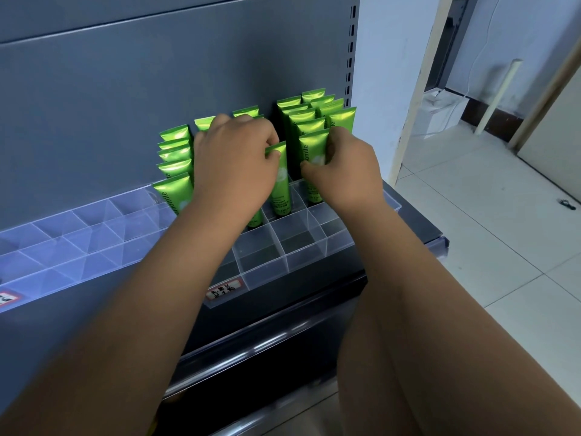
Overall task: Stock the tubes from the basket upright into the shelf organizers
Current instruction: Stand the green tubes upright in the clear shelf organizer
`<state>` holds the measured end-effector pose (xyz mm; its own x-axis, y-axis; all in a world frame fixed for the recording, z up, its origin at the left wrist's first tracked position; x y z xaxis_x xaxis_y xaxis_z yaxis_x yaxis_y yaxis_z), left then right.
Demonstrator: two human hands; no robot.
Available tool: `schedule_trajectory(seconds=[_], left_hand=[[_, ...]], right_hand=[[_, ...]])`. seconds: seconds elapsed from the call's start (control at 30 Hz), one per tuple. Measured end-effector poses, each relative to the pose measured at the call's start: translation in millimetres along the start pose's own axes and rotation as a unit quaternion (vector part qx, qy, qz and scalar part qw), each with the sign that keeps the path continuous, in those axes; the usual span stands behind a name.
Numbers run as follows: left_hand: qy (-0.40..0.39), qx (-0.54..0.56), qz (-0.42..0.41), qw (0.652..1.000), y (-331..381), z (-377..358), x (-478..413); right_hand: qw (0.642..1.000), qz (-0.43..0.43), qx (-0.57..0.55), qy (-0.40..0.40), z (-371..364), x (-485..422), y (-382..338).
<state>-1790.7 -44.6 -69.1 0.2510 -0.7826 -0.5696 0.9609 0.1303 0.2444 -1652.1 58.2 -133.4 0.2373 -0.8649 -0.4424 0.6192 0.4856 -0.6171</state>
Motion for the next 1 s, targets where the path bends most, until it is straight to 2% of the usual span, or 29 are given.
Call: schedule_trajectory(seconds=[0.8,0.87,1.0], left_hand=[[0.002,0.022,0.014,1.0,-5.9,2.5,4.0],[0.016,0.036,0.013,0.999,-5.2,8.0,4.9],[0.1,0.089,0.019,0.991,-10.7,40.1,13.5]], right_hand=[[1.0,0.003,0.0,-0.004,0.8,3.4,-2.9],[1.0,-0.002,0.003,-0.01,0.4,4.7,-2.8],[0.999,-0.02,0.015,-0.021,1.3,10.9,-2.3]])
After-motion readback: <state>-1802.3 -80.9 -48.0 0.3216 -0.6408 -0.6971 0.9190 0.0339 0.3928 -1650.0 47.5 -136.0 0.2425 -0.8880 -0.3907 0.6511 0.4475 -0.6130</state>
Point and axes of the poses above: each hand's wrist, its own x-axis away from the middle knuckle, its own z-axis out of the back of the hand, y = z × x, the point moved 9 cm from there along -x, towards the middle knuckle, and after that the axes turned 5 degrees about x, right-handed, at the moved point
